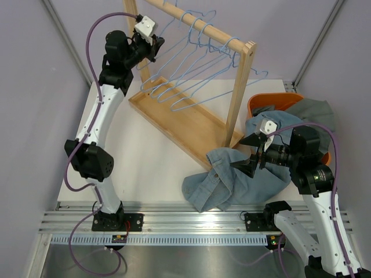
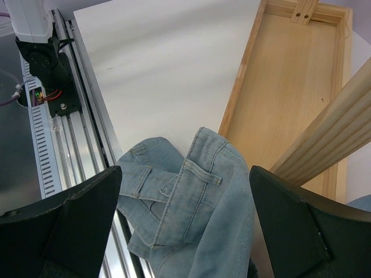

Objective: Remove the skirt from the hanger
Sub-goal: Place the hanger at the clothesline, then pick up the skirt from the center of the board, then place the skirt in the bin.

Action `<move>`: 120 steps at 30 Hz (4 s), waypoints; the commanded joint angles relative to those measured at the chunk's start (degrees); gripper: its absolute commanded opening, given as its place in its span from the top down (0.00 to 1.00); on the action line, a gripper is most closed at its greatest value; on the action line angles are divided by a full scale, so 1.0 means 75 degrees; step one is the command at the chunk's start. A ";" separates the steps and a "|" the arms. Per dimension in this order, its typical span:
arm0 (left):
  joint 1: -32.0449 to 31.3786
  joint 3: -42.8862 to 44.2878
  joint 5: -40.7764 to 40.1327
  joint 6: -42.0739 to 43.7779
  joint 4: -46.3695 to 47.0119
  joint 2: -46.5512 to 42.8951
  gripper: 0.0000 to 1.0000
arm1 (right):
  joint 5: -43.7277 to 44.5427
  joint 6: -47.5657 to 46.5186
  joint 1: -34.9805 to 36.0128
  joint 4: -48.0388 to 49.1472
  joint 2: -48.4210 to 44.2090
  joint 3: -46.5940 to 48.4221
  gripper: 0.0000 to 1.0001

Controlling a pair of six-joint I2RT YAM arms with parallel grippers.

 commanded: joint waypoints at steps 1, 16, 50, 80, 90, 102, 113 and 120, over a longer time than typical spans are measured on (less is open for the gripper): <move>0.0097 -0.0996 -0.0090 0.0121 0.1048 -0.0974 1.00 | 0.0095 -0.0247 -0.0085 0.0024 -0.0009 0.0071 0.01; 0.0285 -0.2489 -0.0863 -0.0616 0.1518 -0.2181 0.33 | 0.0259 -0.2437 -0.0097 -0.1464 0.0366 0.0446 0.01; 0.0906 -0.9673 -0.2177 -0.3733 -0.0486 -0.8381 0.01 | 0.3073 -0.3928 0.0477 -0.2484 0.2241 -0.0304 0.41; 0.0906 -0.9509 -0.2294 -0.2702 -0.0966 -0.8580 0.01 | 0.6059 0.0349 -0.0003 0.0023 0.1947 0.7099 1.00; 0.0906 -0.9580 -0.2235 -0.2176 -0.0989 -0.8791 0.01 | 0.8215 0.0033 -0.0096 -0.1195 0.4981 1.2560 1.00; 0.0906 -0.9685 -0.2247 -0.1836 -0.1212 -0.9190 0.01 | 0.7378 0.0485 -0.2631 -0.0259 0.4726 1.0960 1.00; 0.0906 -0.9826 -0.2235 -0.1777 -0.1283 -0.9284 0.01 | 0.4691 0.1685 -0.5312 -0.0024 0.4820 0.9518 1.00; 0.0906 -0.9802 -0.2212 -0.1812 -0.1341 -0.9155 0.01 | 0.2243 0.2374 -0.5300 -0.0083 0.4399 0.6571 1.00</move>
